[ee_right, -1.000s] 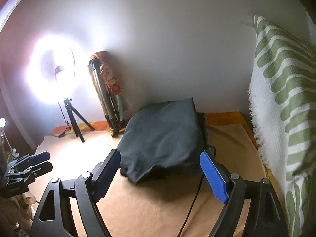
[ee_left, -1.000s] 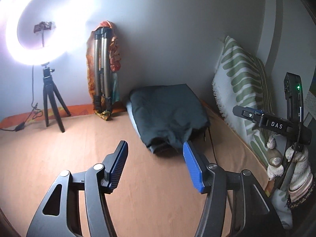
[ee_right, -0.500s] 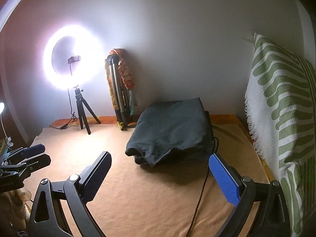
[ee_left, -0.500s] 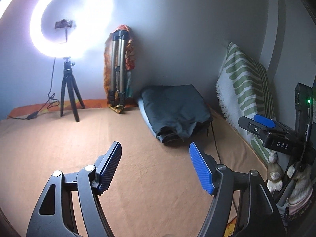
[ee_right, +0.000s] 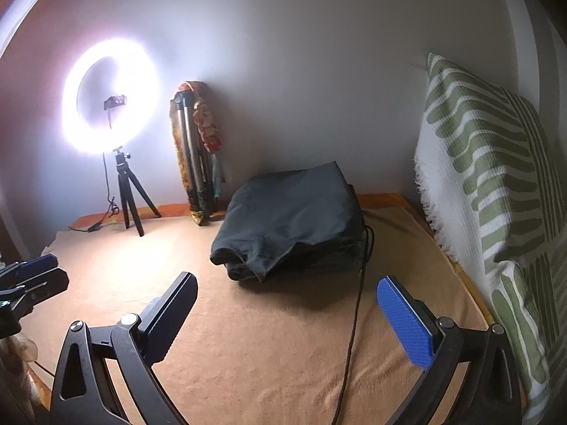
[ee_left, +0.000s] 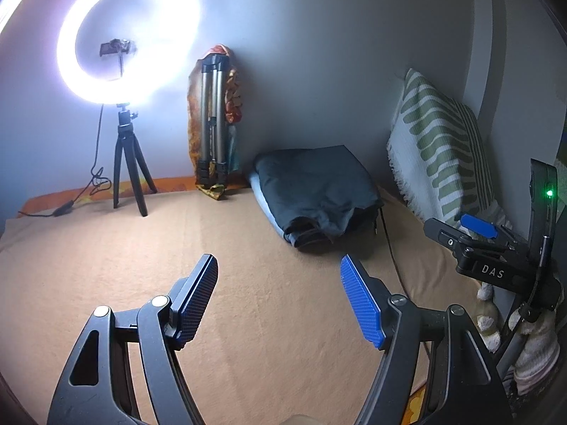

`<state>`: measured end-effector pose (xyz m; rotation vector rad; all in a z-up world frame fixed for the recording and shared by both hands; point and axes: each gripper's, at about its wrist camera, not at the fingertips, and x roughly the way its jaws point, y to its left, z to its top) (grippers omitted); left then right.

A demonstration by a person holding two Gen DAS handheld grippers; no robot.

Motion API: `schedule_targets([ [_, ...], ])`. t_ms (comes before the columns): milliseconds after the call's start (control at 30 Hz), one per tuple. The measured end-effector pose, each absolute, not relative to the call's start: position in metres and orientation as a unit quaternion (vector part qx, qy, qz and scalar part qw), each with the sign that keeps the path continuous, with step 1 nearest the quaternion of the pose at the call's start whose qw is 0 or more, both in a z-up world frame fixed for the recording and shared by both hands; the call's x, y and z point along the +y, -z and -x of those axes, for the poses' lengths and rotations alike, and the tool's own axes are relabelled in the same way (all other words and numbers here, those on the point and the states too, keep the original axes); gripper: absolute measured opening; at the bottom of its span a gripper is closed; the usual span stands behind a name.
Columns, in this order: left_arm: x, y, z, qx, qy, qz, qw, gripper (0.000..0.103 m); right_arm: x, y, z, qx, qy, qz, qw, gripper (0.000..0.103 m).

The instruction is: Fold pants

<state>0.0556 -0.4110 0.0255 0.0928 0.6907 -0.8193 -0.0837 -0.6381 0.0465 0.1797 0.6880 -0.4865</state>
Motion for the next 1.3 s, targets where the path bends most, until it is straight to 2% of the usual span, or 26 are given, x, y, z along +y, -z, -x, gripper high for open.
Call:
schedule_targets([
  [33,-0.411,-0.025,-0.055,0.33,0.389,-0.046,0.859,0.073,-0.638,-0.046,0.085,0.333,0.237,-0.088,0.908,0.103],
  [100,-0.411,-0.023,-0.055,0.332,0.388,-0.048,0.858,0.082,-0.638,-0.045,0.086,0.331,0.24,-0.089,0.908,0.103],
  [567,-0.421,-0.01,-0.047,0.342,0.365,-0.085,0.862,0.082,-0.636,-0.035,0.084,0.325,0.242,-0.077,0.911,0.103],
  [1300,-0.42,-0.012,-0.046,0.344,0.36,-0.081,0.864,0.084,-0.642,-0.033,0.083,0.317,0.245,-0.093,0.912,0.103],
])
